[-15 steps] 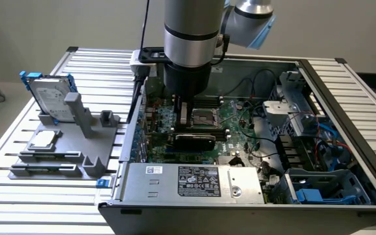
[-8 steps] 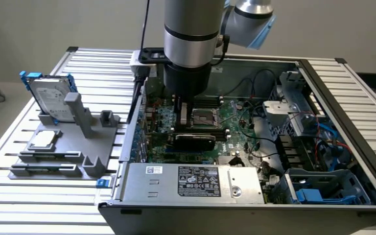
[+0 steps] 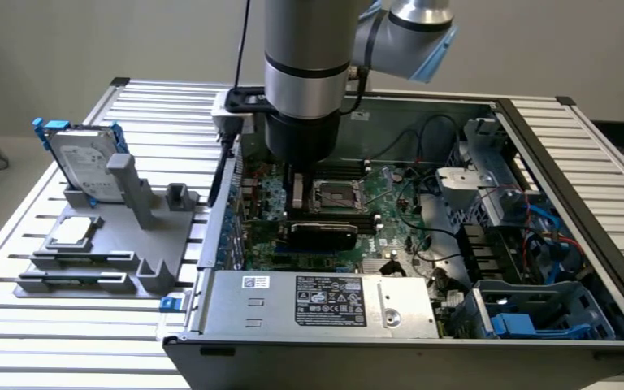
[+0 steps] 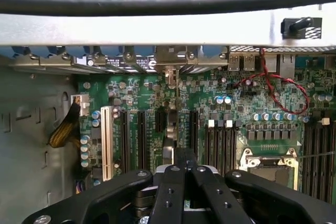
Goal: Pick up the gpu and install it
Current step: 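Press down on the gpu until it lock into place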
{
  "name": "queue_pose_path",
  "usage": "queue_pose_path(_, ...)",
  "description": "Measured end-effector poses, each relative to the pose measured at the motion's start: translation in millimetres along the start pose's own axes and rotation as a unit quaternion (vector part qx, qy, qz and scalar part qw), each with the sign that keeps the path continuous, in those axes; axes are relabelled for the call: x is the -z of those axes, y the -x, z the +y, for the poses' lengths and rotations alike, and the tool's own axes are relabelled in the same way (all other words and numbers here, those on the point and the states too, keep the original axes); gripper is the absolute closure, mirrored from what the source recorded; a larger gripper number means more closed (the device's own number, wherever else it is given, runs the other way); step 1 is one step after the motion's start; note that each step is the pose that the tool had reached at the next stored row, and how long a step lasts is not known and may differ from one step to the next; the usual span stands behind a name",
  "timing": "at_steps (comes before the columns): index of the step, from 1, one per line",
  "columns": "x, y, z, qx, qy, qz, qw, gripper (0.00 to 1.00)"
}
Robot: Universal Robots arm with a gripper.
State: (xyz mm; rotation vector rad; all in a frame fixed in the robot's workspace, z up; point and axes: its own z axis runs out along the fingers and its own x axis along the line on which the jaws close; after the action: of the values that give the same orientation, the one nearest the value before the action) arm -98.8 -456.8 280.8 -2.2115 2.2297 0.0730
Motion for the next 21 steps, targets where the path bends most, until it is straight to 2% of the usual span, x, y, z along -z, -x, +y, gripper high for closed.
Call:
queue_pose_path(7,-1.5,1.1,-0.7,0.009,-0.0006,0.0018,1.0,0.89)
queue_pose_path(14,-2.8,1.1,-5.5,0.009,-0.0006,0.0021,1.0,0.89)
queue_pose_path(21,-8.1,0.9,-6.0,0.009,-0.0007,0.0021,1.0,0.89)
